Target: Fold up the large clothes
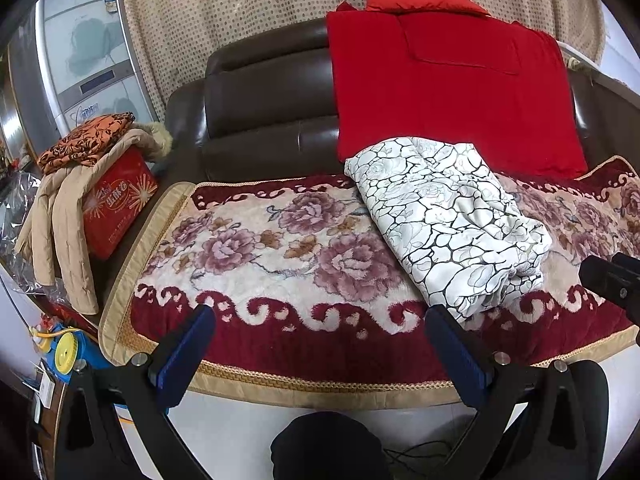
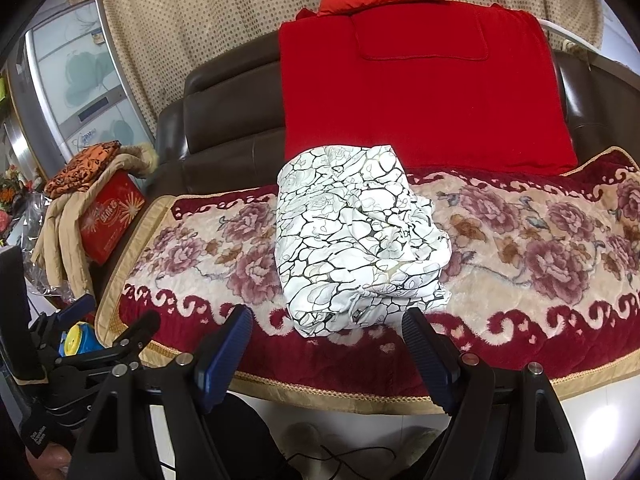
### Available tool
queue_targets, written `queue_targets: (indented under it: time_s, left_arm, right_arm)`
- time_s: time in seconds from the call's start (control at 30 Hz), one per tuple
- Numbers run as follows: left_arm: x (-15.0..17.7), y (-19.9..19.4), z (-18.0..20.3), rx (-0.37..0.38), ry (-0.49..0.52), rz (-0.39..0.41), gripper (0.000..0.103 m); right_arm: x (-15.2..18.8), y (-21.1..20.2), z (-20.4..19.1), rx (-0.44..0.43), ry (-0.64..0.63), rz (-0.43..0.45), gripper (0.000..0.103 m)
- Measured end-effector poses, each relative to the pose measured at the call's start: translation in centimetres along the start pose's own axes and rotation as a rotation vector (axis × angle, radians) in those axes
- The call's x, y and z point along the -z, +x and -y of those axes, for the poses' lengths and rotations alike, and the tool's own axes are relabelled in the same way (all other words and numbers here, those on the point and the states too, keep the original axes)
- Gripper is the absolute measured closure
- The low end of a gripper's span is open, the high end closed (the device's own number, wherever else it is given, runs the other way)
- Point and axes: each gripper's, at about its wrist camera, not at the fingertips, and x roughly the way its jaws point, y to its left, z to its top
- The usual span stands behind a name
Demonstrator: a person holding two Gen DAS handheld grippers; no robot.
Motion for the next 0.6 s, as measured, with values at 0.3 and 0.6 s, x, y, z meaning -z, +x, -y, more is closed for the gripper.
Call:
queue_targets:
  time_s: [0.3,0.6]
  left_arm:
    - [-0.1,-0.7,-0.3,0.007,-0.011,0.015,0.000]
    - [-0.5,-2.6,-0.1,0.015,-0.006,0.048,0.000]
  right_arm:
    - [0.0,-0.4,-0.5,-0.002,-0.003,0.010,0.022]
    - [-0.1,-1.7,-0.7,-0.011,-0.006,0.036,0.022]
